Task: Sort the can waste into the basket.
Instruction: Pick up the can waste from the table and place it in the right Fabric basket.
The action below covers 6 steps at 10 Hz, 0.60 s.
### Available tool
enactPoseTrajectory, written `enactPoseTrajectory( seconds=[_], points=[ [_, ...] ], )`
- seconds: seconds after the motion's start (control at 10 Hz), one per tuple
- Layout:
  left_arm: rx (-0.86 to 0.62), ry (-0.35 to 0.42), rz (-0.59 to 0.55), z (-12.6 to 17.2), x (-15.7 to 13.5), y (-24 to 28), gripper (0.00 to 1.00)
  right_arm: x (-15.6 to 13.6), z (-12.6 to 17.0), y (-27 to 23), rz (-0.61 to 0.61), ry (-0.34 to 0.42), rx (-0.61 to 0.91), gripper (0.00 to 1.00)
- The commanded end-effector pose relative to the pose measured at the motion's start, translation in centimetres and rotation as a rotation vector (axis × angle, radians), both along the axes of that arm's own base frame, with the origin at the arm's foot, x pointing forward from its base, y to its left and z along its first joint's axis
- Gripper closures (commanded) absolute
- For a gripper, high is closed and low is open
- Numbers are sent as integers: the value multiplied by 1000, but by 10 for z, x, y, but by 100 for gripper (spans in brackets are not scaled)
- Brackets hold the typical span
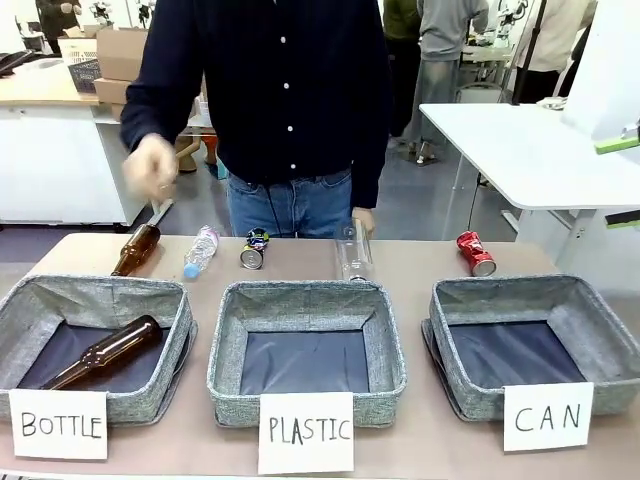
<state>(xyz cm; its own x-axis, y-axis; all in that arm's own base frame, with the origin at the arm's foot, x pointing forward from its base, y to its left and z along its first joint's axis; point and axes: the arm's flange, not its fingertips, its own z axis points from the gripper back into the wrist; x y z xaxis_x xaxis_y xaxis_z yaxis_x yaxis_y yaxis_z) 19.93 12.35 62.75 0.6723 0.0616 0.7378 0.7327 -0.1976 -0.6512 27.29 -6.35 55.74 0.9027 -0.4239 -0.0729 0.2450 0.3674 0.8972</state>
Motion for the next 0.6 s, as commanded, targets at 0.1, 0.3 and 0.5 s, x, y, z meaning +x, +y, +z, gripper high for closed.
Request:
enactPoseTrajectory(
  seconds=[0.1,0.3,0.5],
  points=[
    [0,0,0,0,0,0,0,2,1,0,9,-27,20,0],
    [168,12,100,13,55,-34,0,2,1,0,9,-27,20,0],
    [417,171,126,3,138,-99,0,2,1,0,9,-27,20,0]
  ],
)
